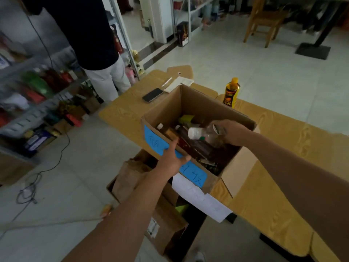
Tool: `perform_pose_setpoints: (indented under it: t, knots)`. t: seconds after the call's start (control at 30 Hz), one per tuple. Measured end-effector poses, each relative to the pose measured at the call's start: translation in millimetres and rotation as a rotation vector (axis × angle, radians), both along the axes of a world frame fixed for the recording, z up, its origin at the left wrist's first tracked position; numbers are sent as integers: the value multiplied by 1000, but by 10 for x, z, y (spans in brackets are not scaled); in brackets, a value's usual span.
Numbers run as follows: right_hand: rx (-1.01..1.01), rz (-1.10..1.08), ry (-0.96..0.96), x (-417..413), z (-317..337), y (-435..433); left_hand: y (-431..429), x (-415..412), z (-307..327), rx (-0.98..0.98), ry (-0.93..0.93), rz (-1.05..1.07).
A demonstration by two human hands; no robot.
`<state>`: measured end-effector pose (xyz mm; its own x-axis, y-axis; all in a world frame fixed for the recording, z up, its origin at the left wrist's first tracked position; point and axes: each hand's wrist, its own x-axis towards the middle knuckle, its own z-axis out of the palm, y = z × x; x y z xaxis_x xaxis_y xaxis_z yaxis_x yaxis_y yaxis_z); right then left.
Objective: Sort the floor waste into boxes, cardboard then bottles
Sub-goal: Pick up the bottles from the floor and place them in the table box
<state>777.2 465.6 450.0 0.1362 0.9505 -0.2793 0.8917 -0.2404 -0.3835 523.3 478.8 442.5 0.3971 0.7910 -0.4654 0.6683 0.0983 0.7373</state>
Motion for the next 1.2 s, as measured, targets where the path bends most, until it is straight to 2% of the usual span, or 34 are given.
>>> perform_pose_setpoints:
  t: [0.1, 0.23, 0.33, 0.47, 0.57, 0.87, 1.0, 1.2]
  knots:
    - [-230, 156, -203, 52, -193, 96, 47, 20, -8, -2, 34, -20]
    - [-571, 213, -202, -57, -367, 191, 91, 12, -8, -11, 76, -31]
    - [-658, 243, -201, -120, -404, 217, 85, 16, -19, -37, 67, -6]
    - [-658, 221, -201, -172, -413, 199, 70, 31, -29, -30, 78, 2]
    - [-587, 222, -137, -196, -375, 186, 64, 31, -23, -35, 71, 14]
    - [-124, 59, -31, -559, 30, 140, -59, -210, 96, 2, -117, 133]
    - [81, -66, 86, -870, 206, 93, -85, -673, 165, 71, -101, 164]
    - [273, -91, 145, -1717, 476, 73, -112, -1726, 259, 98, -104, 241]
